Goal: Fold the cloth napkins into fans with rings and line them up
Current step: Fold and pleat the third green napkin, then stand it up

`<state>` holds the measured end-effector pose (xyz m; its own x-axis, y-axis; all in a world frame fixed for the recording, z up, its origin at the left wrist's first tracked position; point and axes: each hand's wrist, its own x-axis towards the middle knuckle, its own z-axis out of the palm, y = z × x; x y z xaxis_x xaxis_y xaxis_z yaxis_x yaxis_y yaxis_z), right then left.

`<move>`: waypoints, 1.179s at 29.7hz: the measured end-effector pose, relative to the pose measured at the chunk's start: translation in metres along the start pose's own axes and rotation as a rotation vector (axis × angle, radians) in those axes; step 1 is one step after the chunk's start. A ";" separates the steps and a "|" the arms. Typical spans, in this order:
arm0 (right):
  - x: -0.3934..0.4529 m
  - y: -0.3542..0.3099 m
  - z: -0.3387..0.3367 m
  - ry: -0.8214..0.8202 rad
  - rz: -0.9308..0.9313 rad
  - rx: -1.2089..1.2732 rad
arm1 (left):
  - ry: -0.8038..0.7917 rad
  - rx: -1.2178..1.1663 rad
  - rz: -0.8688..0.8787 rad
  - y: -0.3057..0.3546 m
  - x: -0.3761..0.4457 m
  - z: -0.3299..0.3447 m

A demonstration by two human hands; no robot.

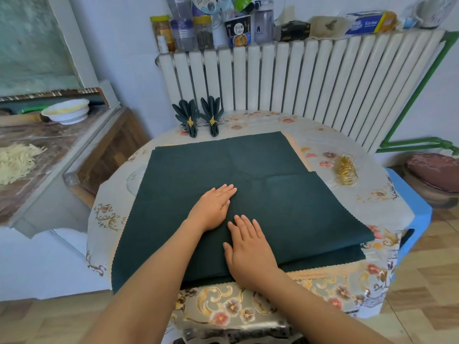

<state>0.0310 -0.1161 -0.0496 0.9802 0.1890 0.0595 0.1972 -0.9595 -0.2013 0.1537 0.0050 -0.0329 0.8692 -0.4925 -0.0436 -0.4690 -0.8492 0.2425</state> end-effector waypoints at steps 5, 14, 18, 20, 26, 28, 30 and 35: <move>0.008 0.009 -0.017 0.081 -0.045 0.031 | 0.025 0.111 -0.011 -0.002 0.003 0.010; 0.119 0.132 -0.060 -0.058 0.283 0.007 | 0.030 0.155 -0.011 -0.001 0.000 0.011; 0.141 0.155 -0.068 -0.145 0.297 -0.038 | 0.034 0.156 -0.008 -0.003 0.002 0.010; 0.147 0.162 -0.074 -0.213 0.300 -0.074 | 0.035 0.160 -0.005 -0.003 0.002 0.011; 0.147 0.179 -0.089 -0.398 0.258 -0.211 | 0.028 0.166 -0.001 -0.002 0.001 0.011; 0.142 0.183 -0.093 -0.387 0.239 -0.250 | 0.019 0.163 -0.008 -0.004 0.001 0.012; 0.134 0.188 -0.101 -0.343 0.260 -0.235 | 0.025 0.160 -0.004 -0.004 0.002 0.013; 0.090 0.182 -0.120 -0.123 0.295 0.008 | -0.022 0.204 -0.012 -0.001 0.001 0.010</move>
<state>0.1532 -0.2990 0.0367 0.9899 -0.0733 -0.1211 -0.0967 -0.9751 -0.1998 0.1536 0.0037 -0.0428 0.8723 -0.4842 -0.0675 -0.4825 -0.8749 0.0403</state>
